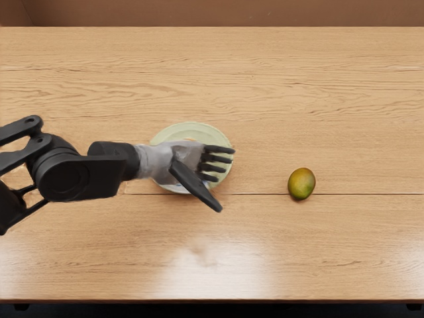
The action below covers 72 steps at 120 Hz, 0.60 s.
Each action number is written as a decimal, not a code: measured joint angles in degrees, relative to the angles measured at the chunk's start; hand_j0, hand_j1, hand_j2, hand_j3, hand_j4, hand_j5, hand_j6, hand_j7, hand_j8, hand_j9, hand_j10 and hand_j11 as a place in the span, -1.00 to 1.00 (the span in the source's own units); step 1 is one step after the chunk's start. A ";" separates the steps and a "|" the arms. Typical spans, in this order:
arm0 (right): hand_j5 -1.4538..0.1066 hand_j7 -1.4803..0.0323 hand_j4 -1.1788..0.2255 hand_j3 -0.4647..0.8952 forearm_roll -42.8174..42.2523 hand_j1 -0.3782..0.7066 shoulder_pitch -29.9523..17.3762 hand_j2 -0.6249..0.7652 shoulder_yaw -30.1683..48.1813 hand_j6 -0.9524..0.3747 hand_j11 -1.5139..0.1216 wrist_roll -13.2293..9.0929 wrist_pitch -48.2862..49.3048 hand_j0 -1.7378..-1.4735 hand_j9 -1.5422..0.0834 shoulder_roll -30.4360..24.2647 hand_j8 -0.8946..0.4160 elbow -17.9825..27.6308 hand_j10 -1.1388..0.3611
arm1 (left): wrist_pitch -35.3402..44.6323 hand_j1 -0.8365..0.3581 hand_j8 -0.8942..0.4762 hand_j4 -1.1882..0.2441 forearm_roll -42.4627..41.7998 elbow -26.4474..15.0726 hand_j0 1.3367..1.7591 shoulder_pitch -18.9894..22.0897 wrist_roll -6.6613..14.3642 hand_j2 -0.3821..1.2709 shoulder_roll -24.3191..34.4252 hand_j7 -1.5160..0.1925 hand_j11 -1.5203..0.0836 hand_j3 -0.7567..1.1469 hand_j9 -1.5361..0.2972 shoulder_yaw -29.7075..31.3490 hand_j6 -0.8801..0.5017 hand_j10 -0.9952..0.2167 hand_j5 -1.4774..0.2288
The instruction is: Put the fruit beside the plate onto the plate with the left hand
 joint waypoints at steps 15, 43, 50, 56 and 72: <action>0.86 0.96 0.68 -0.32 0.00 -0.95 0.20 -0.10 0.00 0.43 0.85 0.00 -0.04 -0.40 0.90 0.00 0.36 0.00 0.52 | -20.67 0.90 0.24 0.59 -16.02 -0.21 0.52 9.82 0.00 -0.52 13.95 0.70 0.82 -0.20 0.61 -12.58 0.21 0.57 0.66; 0.86 0.96 0.68 -0.32 0.00 -0.95 0.43 -0.10 0.00 0.43 0.85 0.00 -0.03 -0.40 0.90 0.00 0.37 0.04 0.52 | -34.07 0.93 0.27 0.62 -29.07 2.95 0.52 13.39 0.00 -0.53 25.26 0.74 0.85 -0.20 0.64 -20.09 0.24 0.60 0.69; 0.86 0.96 0.68 -0.32 0.00 -0.95 0.44 -0.10 0.00 0.43 0.85 0.00 -0.03 -0.40 0.90 0.00 0.36 0.06 0.52 | -34.76 0.94 0.27 0.63 -31.03 4.72 0.52 14.68 0.00 -0.53 26.99 0.74 0.86 -0.20 0.64 -20.56 0.24 0.61 0.70; 0.86 0.96 0.68 -0.32 -0.04 -0.95 0.44 -0.10 0.00 0.43 0.85 0.00 -0.02 -0.40 0.90 0.00 0.36 0.07 0.52 | -35.11 0.94 0.28 0.63 -32.07 5.67 0.52 16.11 0.00 -0.53 29.28 0.74 0.86 -0.20 0.65 -20.77 0.25 0.61 0.70; 0.86 0.96 0.68 -0.32 -0.14 -0.95 0.45 -0.10 -0.05 0.43 0.85 0.00 0.00 -0.40 0.90 0.00 0.37 0.20 0.52 | -35.53 0.95 0.28 0.64 -33.34 6.96 0.52 16.78 0.00 -0.53 30.91 0.75 0.87 -0.20 0.65 -21.09 0.25 0.61 0.70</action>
